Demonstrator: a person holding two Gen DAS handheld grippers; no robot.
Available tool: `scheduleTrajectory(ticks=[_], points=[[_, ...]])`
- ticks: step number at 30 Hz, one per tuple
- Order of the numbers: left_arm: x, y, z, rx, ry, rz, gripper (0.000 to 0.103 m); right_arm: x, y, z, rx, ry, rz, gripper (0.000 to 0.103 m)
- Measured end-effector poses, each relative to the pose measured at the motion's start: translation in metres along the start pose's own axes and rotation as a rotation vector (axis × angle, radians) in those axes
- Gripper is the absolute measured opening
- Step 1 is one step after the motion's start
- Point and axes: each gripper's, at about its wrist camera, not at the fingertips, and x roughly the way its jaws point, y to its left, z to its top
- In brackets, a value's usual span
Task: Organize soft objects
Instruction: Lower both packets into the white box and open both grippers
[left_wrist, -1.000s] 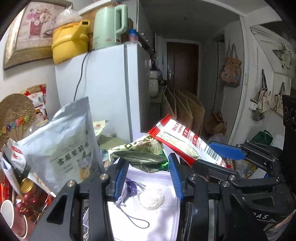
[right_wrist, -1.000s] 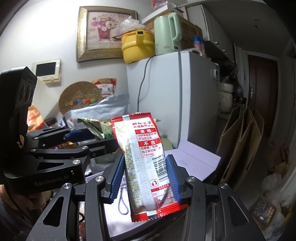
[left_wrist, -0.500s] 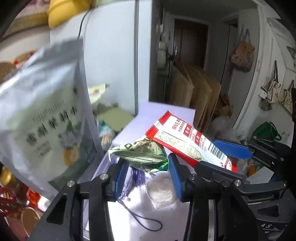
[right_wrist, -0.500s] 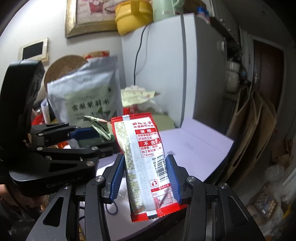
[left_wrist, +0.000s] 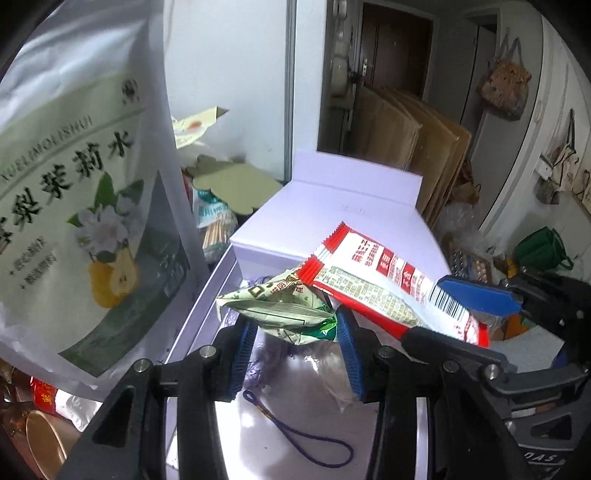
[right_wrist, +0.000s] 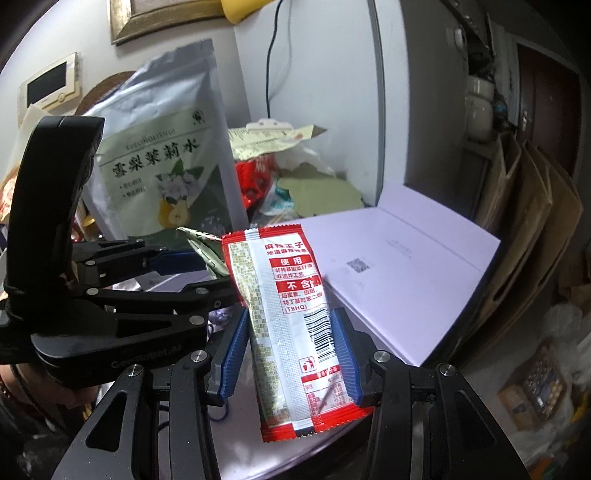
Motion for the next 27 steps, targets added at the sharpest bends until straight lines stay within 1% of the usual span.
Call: scheduleTrajectory(ticks=[6,11,19,25,27], points=[[0.02,0.004,-0.006,-0.013,0.056,0.025,0.043,0.019,-0.006,-0.001,0.017,0.07,0.007,0.045],[0.033,0.003,-0.012,-0.001,0.092,0.051,0.043,0.036,-0.011,-0.006,0.024,0.116,-0.036,0.045],[0.042,-0.001,-0.015,0.028,0.119,0.103,0.044,0.052,-0.018,-0.014,0.036,0.161,-0.051,0.046],[0.041,-0.001,-0.011,0.026,0.14,0.144,0.045,0.05,-0.02,-0.013,0.052,0.165,-0.055,0.046],[0.038,-0.001,-0.01,0.022,0.137,0.157,0.049,0.047,-0.019,-0.012,0.049,0.161,-0.059,0.047]])
